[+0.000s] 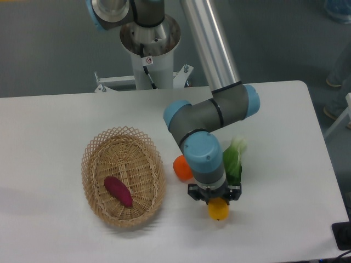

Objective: Place the mango on the table
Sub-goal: 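Carry the yellow mango down beside the bok choy toward the table, then lower the mango onto the table and open the gripper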

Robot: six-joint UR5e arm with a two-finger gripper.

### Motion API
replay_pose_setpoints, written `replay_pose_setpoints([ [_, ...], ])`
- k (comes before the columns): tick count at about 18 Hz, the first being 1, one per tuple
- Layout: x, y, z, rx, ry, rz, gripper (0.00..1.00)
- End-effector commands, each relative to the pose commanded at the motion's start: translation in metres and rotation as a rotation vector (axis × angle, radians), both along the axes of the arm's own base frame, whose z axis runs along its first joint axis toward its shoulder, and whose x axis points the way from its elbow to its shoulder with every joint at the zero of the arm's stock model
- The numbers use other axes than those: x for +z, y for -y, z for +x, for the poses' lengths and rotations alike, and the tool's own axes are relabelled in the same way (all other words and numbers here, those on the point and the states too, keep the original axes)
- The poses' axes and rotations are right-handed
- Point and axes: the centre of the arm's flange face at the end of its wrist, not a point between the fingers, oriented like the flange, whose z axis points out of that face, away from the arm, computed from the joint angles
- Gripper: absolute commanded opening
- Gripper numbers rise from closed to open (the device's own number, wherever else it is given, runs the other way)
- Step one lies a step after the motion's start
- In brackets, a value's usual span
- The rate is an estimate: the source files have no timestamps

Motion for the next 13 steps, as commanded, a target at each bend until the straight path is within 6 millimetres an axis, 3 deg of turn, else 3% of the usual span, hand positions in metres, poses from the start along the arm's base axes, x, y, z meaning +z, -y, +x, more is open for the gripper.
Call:
replay_pose_setpoints([
  [10, 0.001, 0.0103, 0.0103, -0.022, 0.005, -0.013, 0.46],
  [11, 0.0018, 0.0098, 0.01, -0.024, 0.004, -0.01, 0.48],
  [13, 0.0021, 0.0081, 0.008, -0.021, 0.0, -0.008, 0.64],
])
